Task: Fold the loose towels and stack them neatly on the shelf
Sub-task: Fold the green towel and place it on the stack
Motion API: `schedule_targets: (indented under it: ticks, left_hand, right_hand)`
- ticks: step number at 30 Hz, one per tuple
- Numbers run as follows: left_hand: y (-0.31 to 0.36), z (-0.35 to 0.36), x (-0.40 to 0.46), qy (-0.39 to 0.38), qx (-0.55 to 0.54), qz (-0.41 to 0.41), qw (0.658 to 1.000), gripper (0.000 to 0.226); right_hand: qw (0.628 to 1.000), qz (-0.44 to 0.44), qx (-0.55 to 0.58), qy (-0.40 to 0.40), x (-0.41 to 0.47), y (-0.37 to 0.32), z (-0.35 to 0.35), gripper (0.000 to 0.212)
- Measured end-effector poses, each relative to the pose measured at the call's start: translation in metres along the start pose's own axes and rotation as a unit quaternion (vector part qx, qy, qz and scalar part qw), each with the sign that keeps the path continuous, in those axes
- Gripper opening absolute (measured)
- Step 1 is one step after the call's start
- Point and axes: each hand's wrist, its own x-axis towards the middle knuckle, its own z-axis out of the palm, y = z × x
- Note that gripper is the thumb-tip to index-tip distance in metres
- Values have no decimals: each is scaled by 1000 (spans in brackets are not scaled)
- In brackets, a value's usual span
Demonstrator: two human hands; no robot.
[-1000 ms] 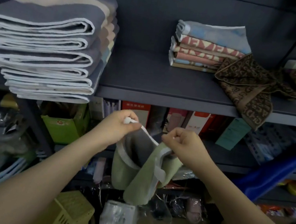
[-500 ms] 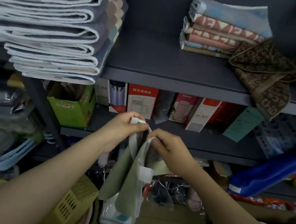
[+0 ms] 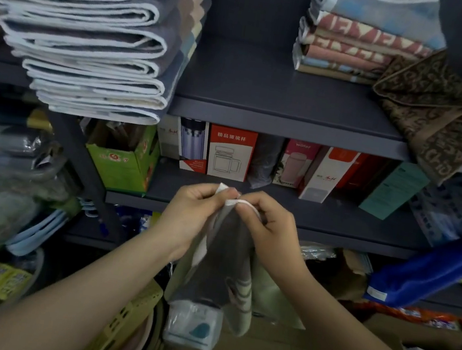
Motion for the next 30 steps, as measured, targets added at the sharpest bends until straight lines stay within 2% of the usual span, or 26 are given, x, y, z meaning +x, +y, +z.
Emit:
schedule_targets:
  ticks: [5,8,11,14,16,18,22,24,28,30]
  left_hand:
    - [-1,8,-8,-2,-43,5,999,19]
    - [0,12,-12,-10,-66,19,998,29]
    - [1,13,-16,-33,-14,72,997,34]
    - [3,13,-16,-41,58,138,988,13]
    - [3,10,-12,-19,102,166,981,18]
    - [7,7,-5,15,105,157,982,17]
    - [20,1,13,69,71,172,980,28]
    - [28,-3,20,83,43,177,980,27]
    - [47,-11,34,108,2,190,976,26]
    - [52,-13,40,109,-3,199,974,24]
  right_hand:
    - [998,40,2,56,1,-3,1,13]
    - [993,57,4,101,0,-4,-1,17]
    - [990,45,-36,126,1,-4,-3,20]
    - [991,46,-24,123,-1,-2,0,20]
    - [992,75,36,92,0,1,0,19]
    - [994,82,59,34,3,7,-4,20]
    - [990,48,-27,-131,3,28,-20,12]
    - [975,74,-73,-196,-2,44,-28,20]
    - [915,216,-129,-316,-20,74,-43,29]
    - [896,238,-173,-332,-25,87,-54,34]
